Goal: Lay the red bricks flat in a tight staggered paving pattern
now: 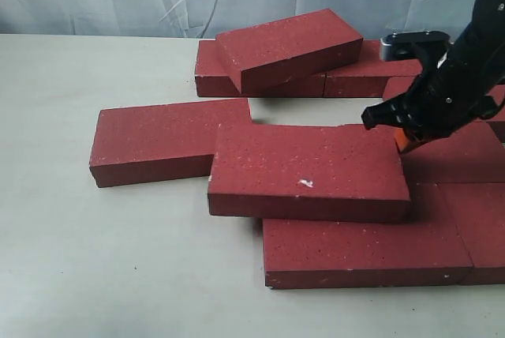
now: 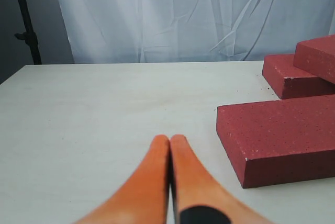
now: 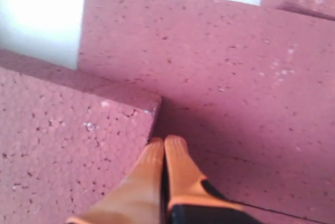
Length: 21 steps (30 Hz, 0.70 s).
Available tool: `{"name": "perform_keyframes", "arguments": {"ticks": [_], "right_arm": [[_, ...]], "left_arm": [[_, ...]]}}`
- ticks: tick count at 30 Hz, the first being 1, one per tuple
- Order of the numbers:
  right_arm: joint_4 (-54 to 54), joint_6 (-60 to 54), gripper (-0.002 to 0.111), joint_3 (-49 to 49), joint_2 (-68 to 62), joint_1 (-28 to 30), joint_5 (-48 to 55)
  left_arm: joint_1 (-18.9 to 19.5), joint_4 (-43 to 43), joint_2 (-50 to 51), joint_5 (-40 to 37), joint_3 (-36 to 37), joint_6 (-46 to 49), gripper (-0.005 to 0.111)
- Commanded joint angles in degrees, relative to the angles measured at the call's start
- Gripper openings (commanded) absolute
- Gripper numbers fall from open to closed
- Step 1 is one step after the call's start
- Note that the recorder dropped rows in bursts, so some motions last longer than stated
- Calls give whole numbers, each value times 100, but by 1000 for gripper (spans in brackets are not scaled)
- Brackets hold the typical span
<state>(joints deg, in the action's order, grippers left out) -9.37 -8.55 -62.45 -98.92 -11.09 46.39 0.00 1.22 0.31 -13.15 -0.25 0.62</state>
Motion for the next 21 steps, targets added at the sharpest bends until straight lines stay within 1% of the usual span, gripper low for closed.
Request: {"name": "perform_keyframes", "arguments": {"ticks": [1,7,21], "right_arm": [[-39,-76,-1,-9,4,-341,-234],[-334,-88,-1,-18,4,-433,-532],[-101,-149,-1,-18,255,-433,-870]], "left_arm": [[3,-15,-31,80,25,-2,0],[3,-15,-31,80,25,-2,0],[3,-15,-31,80,25,-2,0]]}}
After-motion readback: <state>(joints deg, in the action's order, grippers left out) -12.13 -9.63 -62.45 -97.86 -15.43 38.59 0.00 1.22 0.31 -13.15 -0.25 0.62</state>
